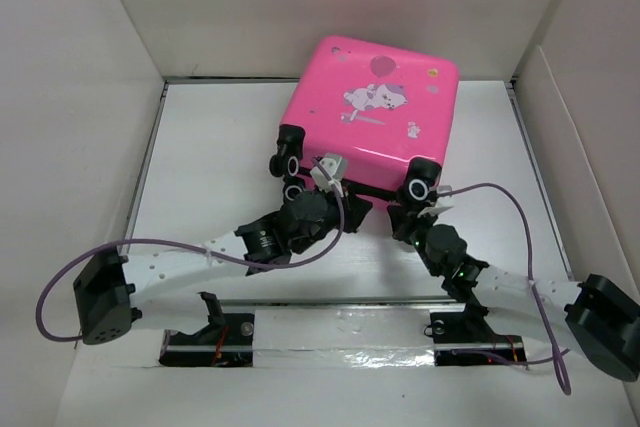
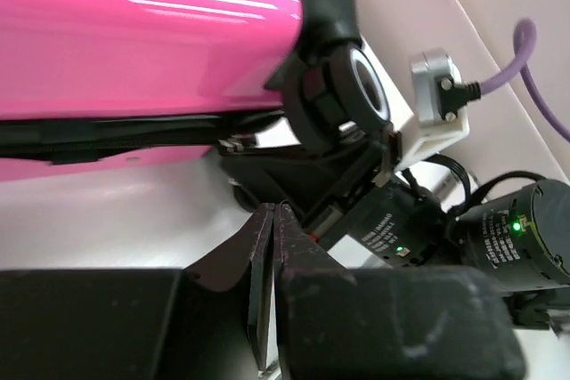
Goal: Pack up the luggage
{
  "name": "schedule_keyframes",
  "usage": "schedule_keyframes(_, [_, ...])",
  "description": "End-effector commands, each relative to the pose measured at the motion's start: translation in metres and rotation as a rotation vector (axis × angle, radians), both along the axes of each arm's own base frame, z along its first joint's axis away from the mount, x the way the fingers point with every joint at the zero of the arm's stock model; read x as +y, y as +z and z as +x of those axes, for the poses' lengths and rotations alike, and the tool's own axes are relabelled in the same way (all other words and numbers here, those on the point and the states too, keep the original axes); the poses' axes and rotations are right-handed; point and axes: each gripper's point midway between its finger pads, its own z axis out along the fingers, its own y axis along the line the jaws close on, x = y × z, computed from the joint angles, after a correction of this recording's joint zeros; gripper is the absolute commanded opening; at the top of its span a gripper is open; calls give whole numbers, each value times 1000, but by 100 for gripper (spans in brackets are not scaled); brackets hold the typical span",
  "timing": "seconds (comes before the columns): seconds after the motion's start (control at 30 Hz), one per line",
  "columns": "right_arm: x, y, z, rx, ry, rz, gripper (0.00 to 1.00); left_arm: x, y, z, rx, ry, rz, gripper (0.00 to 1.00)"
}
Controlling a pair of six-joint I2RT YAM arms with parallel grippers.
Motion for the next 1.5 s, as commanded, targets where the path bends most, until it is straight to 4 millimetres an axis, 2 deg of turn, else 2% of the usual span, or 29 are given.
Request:
schedule_keyframes(0.0, [-5,57,8,-102,-80,153,0,38,27,10,-47,133,-7,0])
schedule_keyframes(0.03, [-9,61,9,-103,-91,155,0,54,23,12,-43,187,17,0])
schedule_keyframes(0.07, [-15,65,10,-104,-106,160,0,76,33,16,-42,263,-5,11])
schedule_keyframes(0.1, [-16,62,8,-89,-102,140,0,106,21,25,-35,385,67,27])
schedule_keyframes(0.13, [-21,72,7,-108,-109,160,0,123,17,29,-20,439,93,46])
schedule_keyframes(0.17, [-25,75,9,-110,-117,152,0,155,10,38,22,532,132,69])
schedule_keyframes(0.27, [-26,81,12,-118,-109,151,0,190,14,48,42,603,149,87])
schedule_keyframes(0.3, [-22,81,11,-117,-86,150,0,207,9,54,51,624,197,88])
schedule_keyframes(0.4, [-19,73,12,-110,-74,154,0,215,0,63,86,603,269,90])
schedule_keyframes(0.43, [-18,70,12,-107,-69,155,0,212,6,67,85,594,272,90])
schedule_keyframes(0.5, [-16,69,12,-108,-62,161,0,208,-6,77,109,575,347,91])
schedule_keyframes(0.53, [-16,68,11,-108,-57,161,0,210,4,84,93,578,363,91])
schedule_keyframes(0.57, [-15,68,10,-110,-51,157,0,204,-3,89,103,558,407,91])
schedule_keyframes(0.73, [-19,72,4,-128,-36,170,0,176,3,113,52,425,397,90])
schedule_keyframes(0.8, [-21,71,3,-124,-32,156,0,176,-6,125,73,392,398,84])
schedule_keyframes(0.83, [-21,73,2,-131,-29,161,0,176,-6,131,83,391,397,80])
schedule_keyframes(0.87, [-22,74,1,-134,-29,157,0,177,-18,138,116,387,414,68])
schedule_keyframes(0.9, [-22,74,1,-134,-29,156,0,172,-24,139,122,355,430,63])
schedule_keyframes(0.93, [-24,75,2,-139,-35,149,0,168,-28,143,132,340,446,50])
schedule_keyframes(1.03, [-25,76,4,-143,-33,137,0,157,-30,147,133,297,431,29])
schedule_keyframes(1.07, [-25,76,4,-147,-30,120,0,153,-32,148,139,285,425,5])
schedule_keyframes(1.1, [-25,79,5,-151,-31,108,0,146,-31,146,146,250,400,0])
schedule_keyframes(1.13, [-28,80,8,-152,-45,94,0,140,-28,146,157,242,371,0])
schedule_keyframes(1.23, [-22,81,11,-142,-27,53,0,97,-19,124,151,116,275,0])
schedule_keyframes(1.27, [-20,80,13,-139,-22,46,0,90,-17,121,159,94,236,0])
schedule_keyframes(1.3, [-15,77,16,-133,-11,41,0,71,-4,113,144,13,150,0])
schedule_keyframes(1.33, [-8,76,17,-131,2,42,0,65,-8,107,163,-16,108,0])
schedule_keyframes(1.4, [3,73,18,-123,21,42,0,43,11,96,164,-90,-18,0])
schedule_keyframes(1.47, [14,66,21,-102,35,24,0,18,14,79,152,-141,-15,0])
